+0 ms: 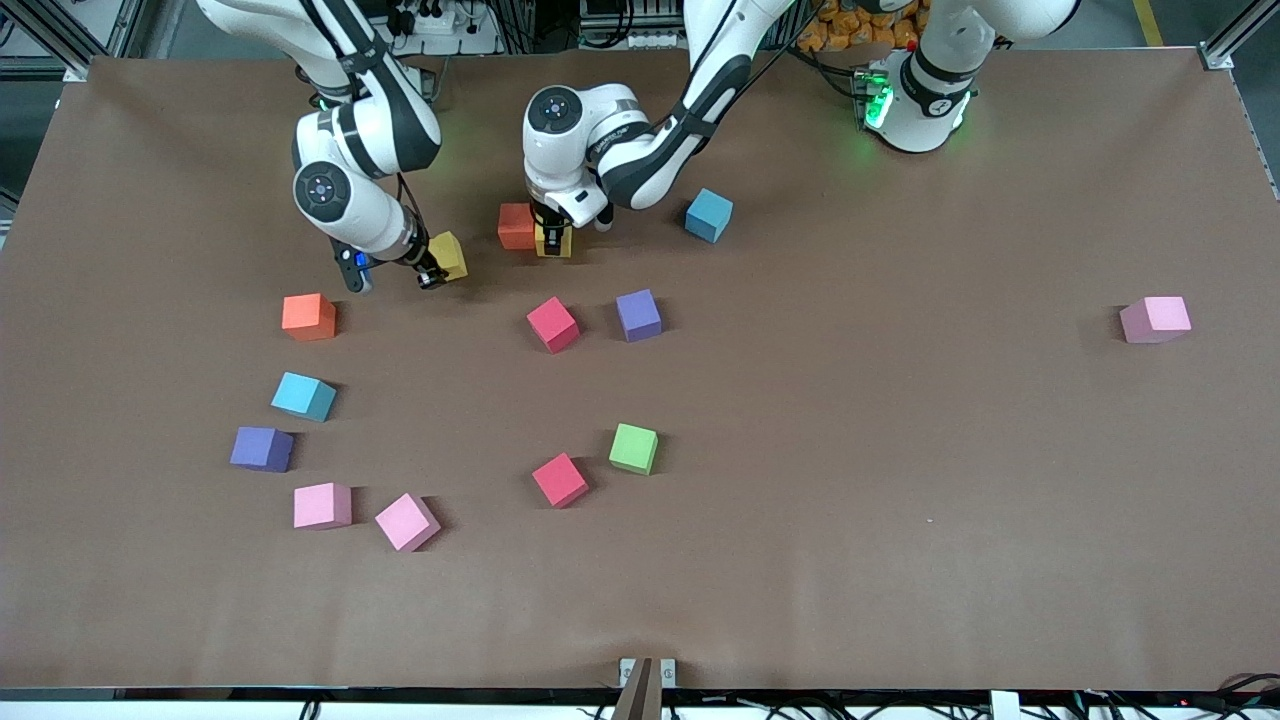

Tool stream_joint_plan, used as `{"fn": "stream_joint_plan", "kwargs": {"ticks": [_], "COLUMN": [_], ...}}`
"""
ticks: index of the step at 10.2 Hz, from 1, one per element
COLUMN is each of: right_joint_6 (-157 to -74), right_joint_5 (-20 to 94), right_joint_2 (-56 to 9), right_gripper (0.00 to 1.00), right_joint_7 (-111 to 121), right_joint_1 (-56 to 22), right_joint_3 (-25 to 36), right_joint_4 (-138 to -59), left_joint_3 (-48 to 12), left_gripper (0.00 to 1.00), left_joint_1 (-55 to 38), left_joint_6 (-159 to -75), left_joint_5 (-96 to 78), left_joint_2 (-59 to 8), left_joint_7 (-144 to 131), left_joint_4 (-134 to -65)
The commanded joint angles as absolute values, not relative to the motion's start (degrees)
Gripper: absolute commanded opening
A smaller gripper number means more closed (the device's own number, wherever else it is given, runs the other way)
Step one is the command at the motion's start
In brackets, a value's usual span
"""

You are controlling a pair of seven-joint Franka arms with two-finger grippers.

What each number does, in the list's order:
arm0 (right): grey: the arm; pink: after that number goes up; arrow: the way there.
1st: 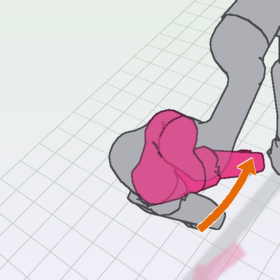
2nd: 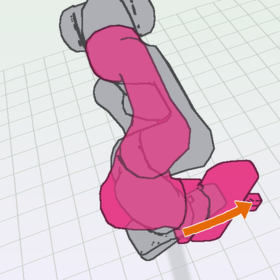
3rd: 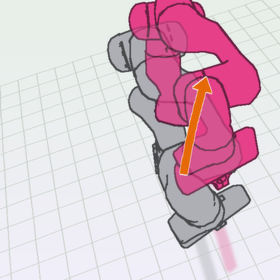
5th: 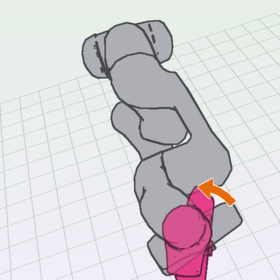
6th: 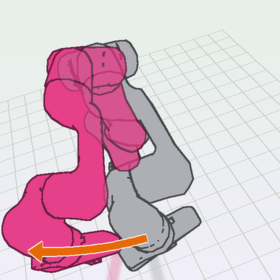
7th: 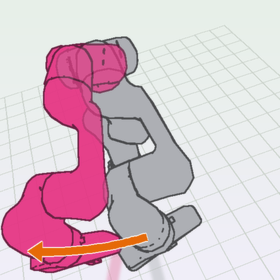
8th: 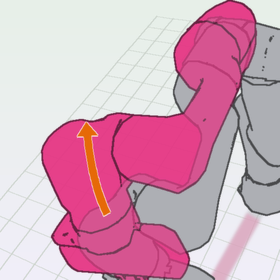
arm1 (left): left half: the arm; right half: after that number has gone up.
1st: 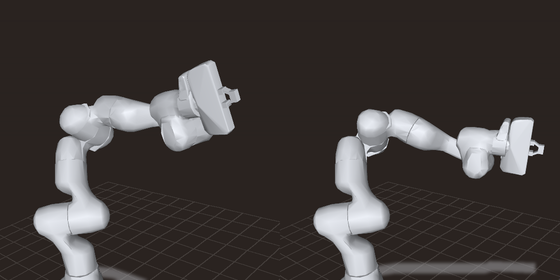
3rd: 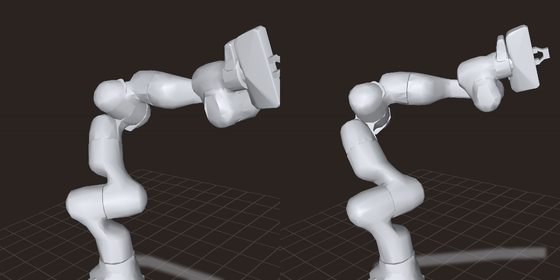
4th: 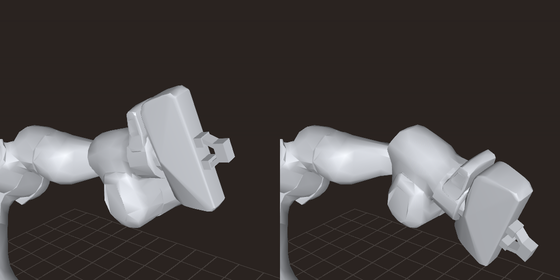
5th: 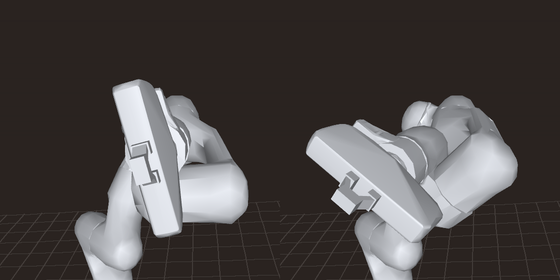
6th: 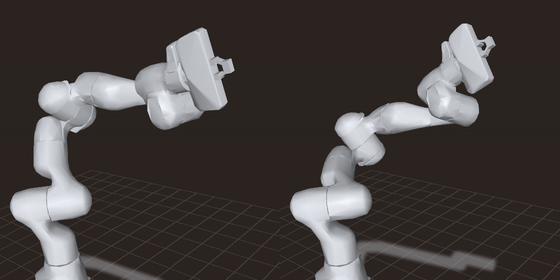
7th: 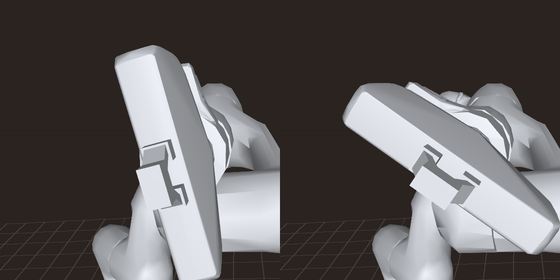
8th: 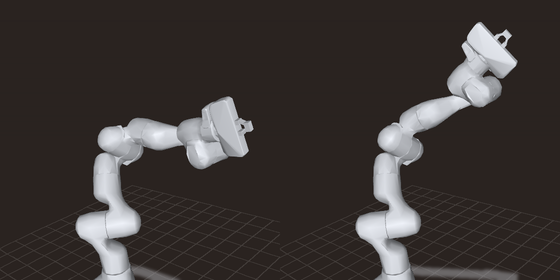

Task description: Form number 2 with 11 blocks

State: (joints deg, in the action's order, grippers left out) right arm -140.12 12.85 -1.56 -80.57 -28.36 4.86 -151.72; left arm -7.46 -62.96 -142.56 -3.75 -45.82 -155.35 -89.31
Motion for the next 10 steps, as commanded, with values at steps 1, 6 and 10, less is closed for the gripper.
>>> {"fn": "stream_joint_plan", "kwargs": {"ticks": [1,6,10], "right_joint_6": [-141.15,-143.26,-145.19], "right_joint_5": [13.53,13.71,13.71], "right_joint_2": [0.97,0.88,0.70], "right_gripper": [0.00,0.00,0.00], "right_joint_7": [-82.17,-89.72,-91.49], "right_joint_1": [-28.56,-28.83,-30.23], "right_joint_3": [4.66,4.48,4.04], "right_joint_4": [-154.25,-155.39,-156.35], "left_joint_3": [-7.12,-7.21,-7.21], "left_gripper": [0.10,0.10,0.11], "left_joint_1": [-63.46,-63.90,-64.33], "left_joint_6": [-142.38,-141.77,-141.24], "left_joint_5": [-3.34,-3.43,-3.51], "left_joint_2": [-46.67,-46.49,-46.67], "left_joint_7": [-155.66,-156.62,-157.76], "left_joint_4": [-87.80,-88.59,-89.03]}}
